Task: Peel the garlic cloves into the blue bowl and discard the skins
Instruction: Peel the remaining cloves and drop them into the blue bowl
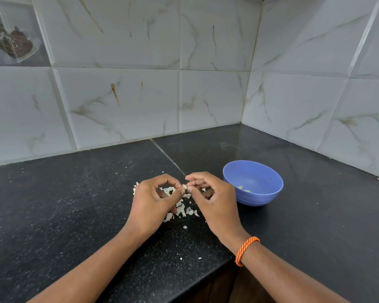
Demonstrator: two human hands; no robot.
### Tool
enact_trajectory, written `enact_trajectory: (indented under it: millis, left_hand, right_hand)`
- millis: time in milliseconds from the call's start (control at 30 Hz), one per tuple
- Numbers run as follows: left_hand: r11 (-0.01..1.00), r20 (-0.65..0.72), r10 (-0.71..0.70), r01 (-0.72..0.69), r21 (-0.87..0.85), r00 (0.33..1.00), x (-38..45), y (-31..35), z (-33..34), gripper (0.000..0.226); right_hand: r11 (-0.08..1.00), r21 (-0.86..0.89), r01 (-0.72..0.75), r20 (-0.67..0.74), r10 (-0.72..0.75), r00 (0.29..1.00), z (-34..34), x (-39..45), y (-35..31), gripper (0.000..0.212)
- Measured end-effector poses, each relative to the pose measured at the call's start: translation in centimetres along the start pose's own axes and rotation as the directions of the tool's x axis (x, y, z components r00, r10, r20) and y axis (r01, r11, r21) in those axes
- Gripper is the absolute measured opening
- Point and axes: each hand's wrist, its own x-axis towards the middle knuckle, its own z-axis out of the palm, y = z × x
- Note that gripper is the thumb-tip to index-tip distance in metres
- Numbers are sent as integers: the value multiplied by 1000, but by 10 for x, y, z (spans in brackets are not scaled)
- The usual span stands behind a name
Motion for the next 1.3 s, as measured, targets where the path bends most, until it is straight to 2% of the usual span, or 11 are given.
enact_trajectory:
  millis: [200,333,467,900,1033,1133,1200,1300]
  left_hand:
    - [997,-23,42,-40,66,999,-2,0,0,13]
    - [995,-52,55,-50,86,997,-1,5,0,17]
    - [999,-62,32,-29,45,998,-1,7,0,19]
    - [998,-93,-55,54,-20,994,1,0,-1,25]
    - [998,-136,-26,33,47,990,4,-5,-6,26]
    - [995,-92,-2,12,99,996,5,-6,-7,38]
    - [991,-61,14,-6,132,998,4,-6,-5,36]
    - [988,-51,23,-15,153,998,3,-4,-2,16]
  right_hand:
    - [978,-176,110,-36,-118,992,4,0,0,28]
    - [968,-197,156,-42,-167,985,3,-1,-4,22]
    - [969,-190,160,-41,-171,984,6,-2,-7,26]
    - [987,157,21,-50,-13,999,6,-3,-10,29]
    - [980,198,10,-59,1,998,3,-2,-10,30]
    - [984,176,-9,-38,16,999,2,-1,-9,27]
    - [985,172,-23,-29,29,999,2,-1,-8,26]
    - [979,198,-38,-15,42,999,0,0,-7,26]
